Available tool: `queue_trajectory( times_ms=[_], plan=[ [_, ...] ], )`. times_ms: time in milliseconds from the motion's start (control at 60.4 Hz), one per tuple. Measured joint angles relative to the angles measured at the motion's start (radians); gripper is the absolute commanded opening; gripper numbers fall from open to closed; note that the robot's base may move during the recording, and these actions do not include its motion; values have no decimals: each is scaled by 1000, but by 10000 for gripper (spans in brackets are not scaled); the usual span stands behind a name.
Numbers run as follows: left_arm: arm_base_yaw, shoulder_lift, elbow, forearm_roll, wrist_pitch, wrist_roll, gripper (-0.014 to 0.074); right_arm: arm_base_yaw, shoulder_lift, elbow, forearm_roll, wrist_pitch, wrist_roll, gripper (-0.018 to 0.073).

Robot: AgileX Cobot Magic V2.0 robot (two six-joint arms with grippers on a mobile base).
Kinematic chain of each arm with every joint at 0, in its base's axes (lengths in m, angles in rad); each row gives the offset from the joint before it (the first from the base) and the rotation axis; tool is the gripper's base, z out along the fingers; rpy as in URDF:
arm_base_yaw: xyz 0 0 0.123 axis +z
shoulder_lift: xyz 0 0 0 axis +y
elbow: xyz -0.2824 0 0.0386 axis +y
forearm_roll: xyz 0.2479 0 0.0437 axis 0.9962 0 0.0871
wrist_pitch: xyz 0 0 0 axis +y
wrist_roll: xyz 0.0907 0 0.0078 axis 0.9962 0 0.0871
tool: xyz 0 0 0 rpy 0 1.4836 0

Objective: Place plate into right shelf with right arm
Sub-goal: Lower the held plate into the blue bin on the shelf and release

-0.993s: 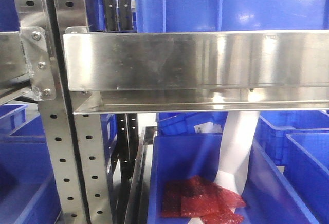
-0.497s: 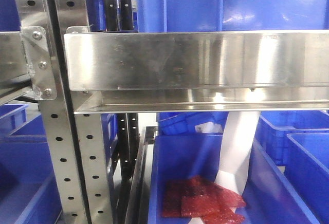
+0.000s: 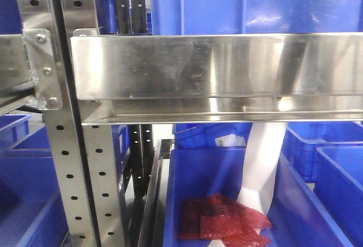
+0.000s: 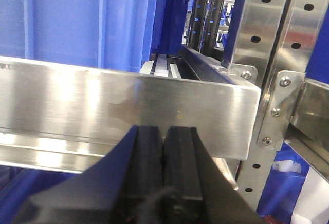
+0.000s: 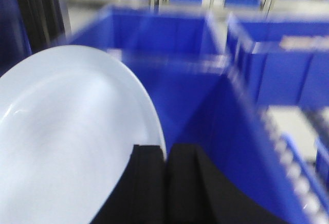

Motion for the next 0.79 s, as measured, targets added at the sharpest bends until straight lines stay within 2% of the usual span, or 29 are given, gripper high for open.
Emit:
queue_trajectory(
  times_ms=[99,166,265,381,480,679,794],
  plan=[
    [0,0,0,0,0,0,-47,0,54,0,0,0,0,62],
    [0,0,0,0,0,0,-47,0,75,0,0,0,0,96],
    [0,0,0,0,0,0,-47,0,82,0,0,0,0,267],
    [0,0,0,0,0,0,-47,0,81,-1,0,-5,0,515],
    [0,0,0,0,0,0,-47,0,75,-2,0,-5,0,627],
    [0,0,0,0,0,0,-47,0,8,-2,0,58,0,573],
    [0,0,0,0,0,0,-47,0,-68,-2,0,106,0,433]
  ],
)
